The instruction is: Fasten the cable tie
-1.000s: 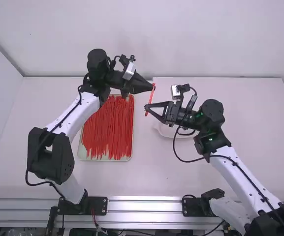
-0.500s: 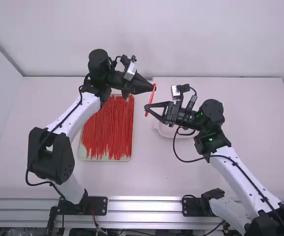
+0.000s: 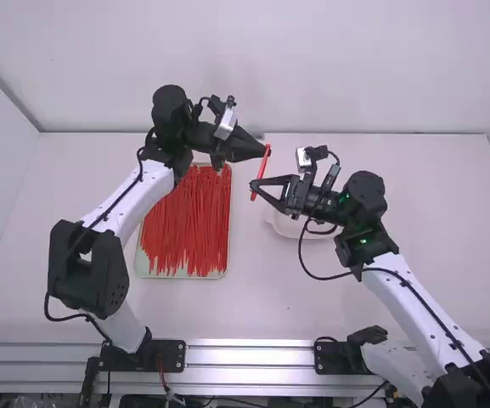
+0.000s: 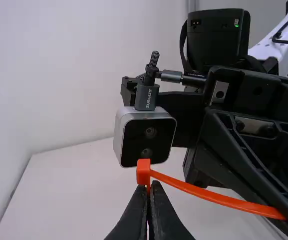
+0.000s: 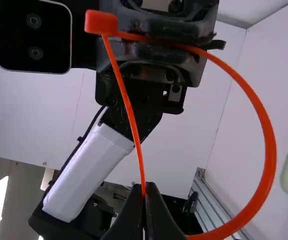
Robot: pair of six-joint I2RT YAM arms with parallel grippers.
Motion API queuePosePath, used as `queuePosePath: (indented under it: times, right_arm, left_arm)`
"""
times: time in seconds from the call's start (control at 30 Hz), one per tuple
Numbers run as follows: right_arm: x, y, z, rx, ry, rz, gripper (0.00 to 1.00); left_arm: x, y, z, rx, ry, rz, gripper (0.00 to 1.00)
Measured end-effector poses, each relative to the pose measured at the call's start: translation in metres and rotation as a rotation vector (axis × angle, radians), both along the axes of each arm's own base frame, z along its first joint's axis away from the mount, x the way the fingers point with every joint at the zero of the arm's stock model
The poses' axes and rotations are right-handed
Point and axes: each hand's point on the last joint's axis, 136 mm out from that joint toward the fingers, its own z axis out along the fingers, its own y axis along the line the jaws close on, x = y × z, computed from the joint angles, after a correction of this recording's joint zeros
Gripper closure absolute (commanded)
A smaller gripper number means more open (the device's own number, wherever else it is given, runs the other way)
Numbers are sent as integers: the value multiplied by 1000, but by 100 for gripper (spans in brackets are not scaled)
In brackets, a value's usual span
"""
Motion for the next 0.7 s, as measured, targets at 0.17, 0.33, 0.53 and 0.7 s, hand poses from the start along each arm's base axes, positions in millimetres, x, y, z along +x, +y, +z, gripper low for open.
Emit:
queuePosePath:
  times: [0.17, 0.33, 0.53, 0.7]
  right_arm:
    - [0, 0, 0, 1, -1, -3, 100]
    - [-1, 0, 9, 21, -43, 1, 100]
    - [0, -1, 13, 34, -46, -4, 100]
    - [6, -8, 13, 34, -41, -27, 100]
  left_arm:
    - [0, 0, 0, 2, 6, 0, 98]
    - [0, 0, -1, 3, 13, 1, 98]
    - [0, 0, -1, 3, 12, 0, 98]
    - [0, 0, -2, 5, 20, 1, 98]
